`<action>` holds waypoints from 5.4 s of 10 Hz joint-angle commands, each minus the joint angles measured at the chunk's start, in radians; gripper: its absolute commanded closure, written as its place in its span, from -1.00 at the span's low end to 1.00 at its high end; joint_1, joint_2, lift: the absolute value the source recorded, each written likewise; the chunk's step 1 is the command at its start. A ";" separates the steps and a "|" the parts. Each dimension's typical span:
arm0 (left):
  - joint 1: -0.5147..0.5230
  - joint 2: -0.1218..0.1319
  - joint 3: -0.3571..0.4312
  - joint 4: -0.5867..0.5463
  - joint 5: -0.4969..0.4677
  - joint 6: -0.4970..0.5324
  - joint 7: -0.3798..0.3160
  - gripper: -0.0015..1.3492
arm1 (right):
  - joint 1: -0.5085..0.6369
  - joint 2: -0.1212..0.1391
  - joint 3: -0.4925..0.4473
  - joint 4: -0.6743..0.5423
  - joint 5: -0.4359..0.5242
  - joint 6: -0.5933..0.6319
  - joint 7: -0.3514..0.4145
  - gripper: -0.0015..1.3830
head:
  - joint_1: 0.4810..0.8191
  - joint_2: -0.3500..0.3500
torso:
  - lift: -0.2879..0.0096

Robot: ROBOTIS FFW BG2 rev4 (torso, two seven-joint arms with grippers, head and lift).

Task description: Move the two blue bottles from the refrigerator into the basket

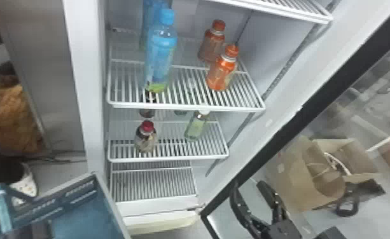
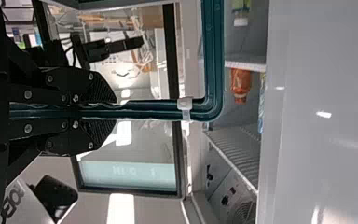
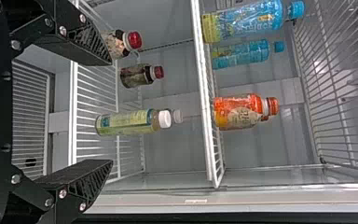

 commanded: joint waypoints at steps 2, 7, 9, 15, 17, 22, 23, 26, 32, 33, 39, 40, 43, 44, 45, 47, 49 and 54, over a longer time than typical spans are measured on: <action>-0.007 0.000 -0.024 -0.080 0.043 0.018 0.011 0.78 | 0.000 -0.005 0.001 -0.003 0.000 0.002 0.002 -0.55 | 0.27 -1.00 | 0.87; -0.034 0.005 -0.020 -0.156 0.058 0.072 0.044 0.78 | 0.000 -0.006 0.003 -0.003 -0.008 0.002 -0.001 -0.55 | 0.27 -1.00 | 0.87; -0.037 0.003 -0.012 -0.158 0.056 0.075 0.047 0.78 | 0.010 -0.006 0.003 -0.074 0.048 0.002 0.002 -0.55 | 0.27 -1.00 | 0.87; -0.032 -0.009 0.008 -0.156 0.051 0.082 0.054 0.78 | -0.086 -0.029 0.071 -0.177 0.090 0.110 -0.001 -0.55 | 0.27 -0.97 | 0.87; -0.032 -0.009 0.010 -0.156 0.051 0.082 0.056 0.78 | -0.167 -0.045 0.115 -0.192 0.080 0.183 -0.001 -0.56 | 0.27 -0.83 | 0.87; -0.034 -0.014 0.012 -0.153 0.051 0.084 0.059 0.78 | -0.346 -0.066 0.207 -0.167 0.066 0.291 -0.001 -0.64 | 0.27 -0.45 | 0.87; -0.032 -0.014 0.014 -0.153 0.051 0.084 0.059 0.78 | -0.383 -0.071 0.223 -0.150 0.060 0.294 -0.001 -0.74 | 0.27 -0.40 | 0.87; -0.034 -0.015 0.016 -0.151 0.052 0.084 0.059 0.78 | -0.518 -0.078 0.265 -0.052 0.050 0.313 -0.006 -0.82 | 0.27 -0.30 | 0.87; -0.051 -0.020 0.002 -0.131 0.054 0.087 0.062 0.78 | -0.739 -0.097 0.362 0.068 0.058 0.419 -0.023 -0.90 | 0.27 -0.10 | 0.87; -0.056 -0.021 -0.002 -0.126 0.054 0.087 0.062 0.78 | -0.768 -0.098 0.370 0.085 0.058 0.424 -0.029 -0.90 | 0.27 -0.08 | 0.87; -0.081 -0.021 -0.020 -0.104 0.058 0.087 0.062 0.78 | -0.903 -0.117 0.434 0.171 0.058 0.483 -0.032 -0.79 | 0.27 0.01 | 0.87; -0.081 -0.020 -0.020 -0.102 0.058 0.087 0.062 0.78 | -0.903 -0.118 0.434 0.176 0.046 0.490 -0.035 -0.51 | 0.27 0.03 | 0.87; -0.083 -0.017 -0.024 -0.099 0.060 0.087 0.062 0.78 | -0.891 -0.118 0.434 0.176 0.022 0.478 -0.044 0.71 | 0.27 0.03 | 0.87; -0.083 -0.017 -0.024 -0.099 0.060 0.087 0.062 0.78 | -0.888 -0.121 0.438 0.166 0.026 0.456 -0.043 0.71 | 0.27 0.03 | 0.87; -0.083 -0.015 -0.026 -0.097 0.060 0.084 0.062 0.78 | -0.879 -0.124 0.446 0.144 0.024 0.453 -0.043 0.71 | 0.27 0.02 | 0.87; -0.086 -0.015 -0.028 -0.097 0.060 0.087 0.062 0.78 | -0.825 -0.131 0.454 0.076 -0.002 0.456 -0.033 0.71 | 0.27 0.05 | 0.87; -0.083 -0.015 -0.028 -0.097 0.060 0.084 0.062 0.78 | -0.714 -0.146 0.444 -0.086 -0.049 0.544 -0.003 0.71 | 0.27 0.11 | 0.87; -0.073 -0.018 -0.026 -0.089 0.060 0.087 0.062 0.78 | -0.564 -0.170 0.482 -0.288 -0.183 0.763 0.080 0.71 | 0.27 0.33 | 0.87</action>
